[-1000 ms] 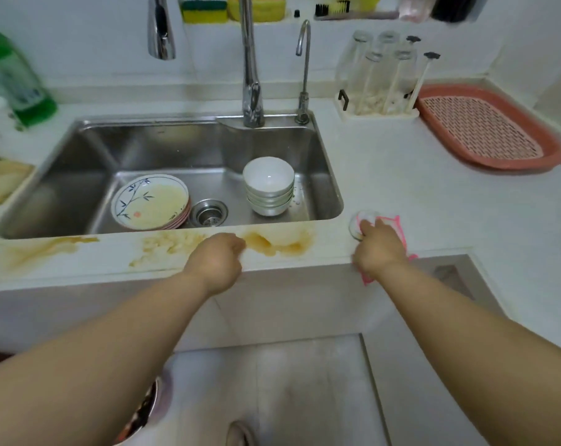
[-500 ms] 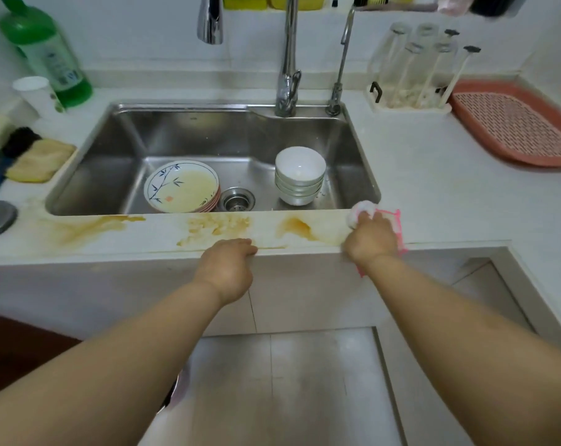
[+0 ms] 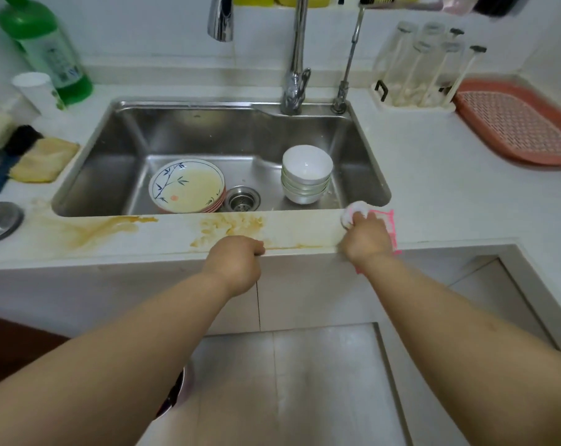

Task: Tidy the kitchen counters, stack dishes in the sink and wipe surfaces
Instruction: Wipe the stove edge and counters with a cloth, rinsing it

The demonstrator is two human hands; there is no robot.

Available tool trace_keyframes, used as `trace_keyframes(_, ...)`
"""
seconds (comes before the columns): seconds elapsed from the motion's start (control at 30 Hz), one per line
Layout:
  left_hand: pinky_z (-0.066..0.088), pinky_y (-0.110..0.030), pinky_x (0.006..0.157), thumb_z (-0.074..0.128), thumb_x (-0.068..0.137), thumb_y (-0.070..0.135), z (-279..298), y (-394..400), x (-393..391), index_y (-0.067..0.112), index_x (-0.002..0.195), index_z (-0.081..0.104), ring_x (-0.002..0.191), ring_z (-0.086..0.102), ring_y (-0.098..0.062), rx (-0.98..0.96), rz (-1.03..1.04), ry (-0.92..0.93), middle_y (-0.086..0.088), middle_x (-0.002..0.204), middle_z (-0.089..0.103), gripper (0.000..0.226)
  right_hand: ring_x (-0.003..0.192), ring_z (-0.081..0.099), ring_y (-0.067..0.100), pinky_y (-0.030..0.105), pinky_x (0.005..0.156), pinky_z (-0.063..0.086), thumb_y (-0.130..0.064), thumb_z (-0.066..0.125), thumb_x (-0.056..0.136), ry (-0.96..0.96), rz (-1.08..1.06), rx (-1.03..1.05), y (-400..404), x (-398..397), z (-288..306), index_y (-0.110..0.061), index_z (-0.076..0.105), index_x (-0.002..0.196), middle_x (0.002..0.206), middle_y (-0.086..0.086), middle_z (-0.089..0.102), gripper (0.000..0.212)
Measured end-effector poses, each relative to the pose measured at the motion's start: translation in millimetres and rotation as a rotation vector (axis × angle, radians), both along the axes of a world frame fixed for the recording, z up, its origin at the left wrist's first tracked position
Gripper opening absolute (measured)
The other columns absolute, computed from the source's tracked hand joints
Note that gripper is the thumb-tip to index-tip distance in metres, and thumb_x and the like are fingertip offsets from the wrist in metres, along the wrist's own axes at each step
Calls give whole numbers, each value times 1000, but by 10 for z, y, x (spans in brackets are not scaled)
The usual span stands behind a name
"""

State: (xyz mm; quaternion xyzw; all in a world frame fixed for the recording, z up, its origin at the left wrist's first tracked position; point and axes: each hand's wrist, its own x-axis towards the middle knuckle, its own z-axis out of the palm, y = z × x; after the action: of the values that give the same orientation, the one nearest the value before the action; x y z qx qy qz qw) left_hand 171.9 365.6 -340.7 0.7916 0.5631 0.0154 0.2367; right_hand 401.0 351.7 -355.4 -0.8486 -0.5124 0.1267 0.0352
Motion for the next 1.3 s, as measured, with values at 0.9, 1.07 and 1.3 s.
trace_keyframes(0.9,34,-24,110,48,87,3,110,-14,108,20,122,65,130,47,-17,-44,144,31,6,134,58,42,71,46,19,37,68,38,0,47,85,309,158,381,-594,343,10,2,50,70,83,13,50,15)
trace_keyframes(1.07,37,-25,108,50,87,5,100,42,95,19,116,69,125,51,-16,-54,164,11,5,129,62,37,85,53,24,29,71,37,-5,47,68,237,322,194,-267,-469,-72,-20,42,67,85,7,57,15)
trace_keyframes(1.3,37,-26,108,49,89,8,120,25,121,20,118,68,126,51,-18,-56,151,56,3,130,62,36,86,60,28,47,73,56,-15,51,77,612,136,242,-423,-16,-62,-22,61,72,91,0,54,14)
